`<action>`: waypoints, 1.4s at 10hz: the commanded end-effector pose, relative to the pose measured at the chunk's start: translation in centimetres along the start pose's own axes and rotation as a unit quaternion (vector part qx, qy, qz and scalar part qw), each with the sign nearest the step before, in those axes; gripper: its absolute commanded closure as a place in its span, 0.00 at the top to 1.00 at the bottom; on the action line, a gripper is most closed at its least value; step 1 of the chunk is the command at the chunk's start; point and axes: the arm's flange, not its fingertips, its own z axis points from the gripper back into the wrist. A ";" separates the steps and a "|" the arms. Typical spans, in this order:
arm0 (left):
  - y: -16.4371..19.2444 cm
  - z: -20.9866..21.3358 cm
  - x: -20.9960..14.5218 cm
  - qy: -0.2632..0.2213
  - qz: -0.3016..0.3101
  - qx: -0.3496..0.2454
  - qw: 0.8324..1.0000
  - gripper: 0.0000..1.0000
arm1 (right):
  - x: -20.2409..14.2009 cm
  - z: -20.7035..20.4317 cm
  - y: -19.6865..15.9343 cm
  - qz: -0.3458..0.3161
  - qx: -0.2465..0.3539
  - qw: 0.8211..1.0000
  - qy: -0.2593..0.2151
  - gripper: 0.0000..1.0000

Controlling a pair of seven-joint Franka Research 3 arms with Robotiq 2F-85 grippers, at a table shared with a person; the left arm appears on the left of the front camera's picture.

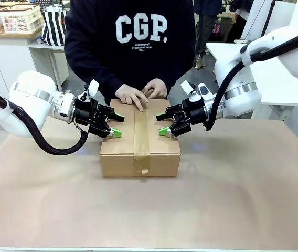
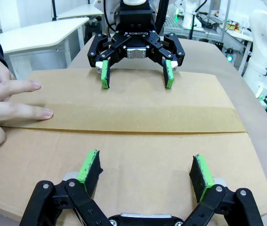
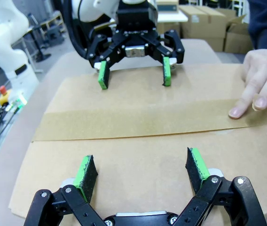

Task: Pack the gift set into the box.
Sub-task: Press and hold the closed box until the human finishes sealing it.

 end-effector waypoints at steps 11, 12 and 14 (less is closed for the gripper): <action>-0.1 0.0 -0.3 0.002 0.003 0.000 1.000 1.00 | -0.3 -0.1 0.1 -0.002 0.000 1.000 0.003 1.00; -0.1 0.0 -0.3 0.002 0.003 0.000 1.000 1.00 | -0.3 -0.1 0.1 -0.002 0.000 1.000 0.003 1.00; -0.1 0.0 -0.3 0.002 0.003 0.000 1.000 1.00 | -0.3 -0.1 0.1 -0.002 0.000 1.000 0.003 1.00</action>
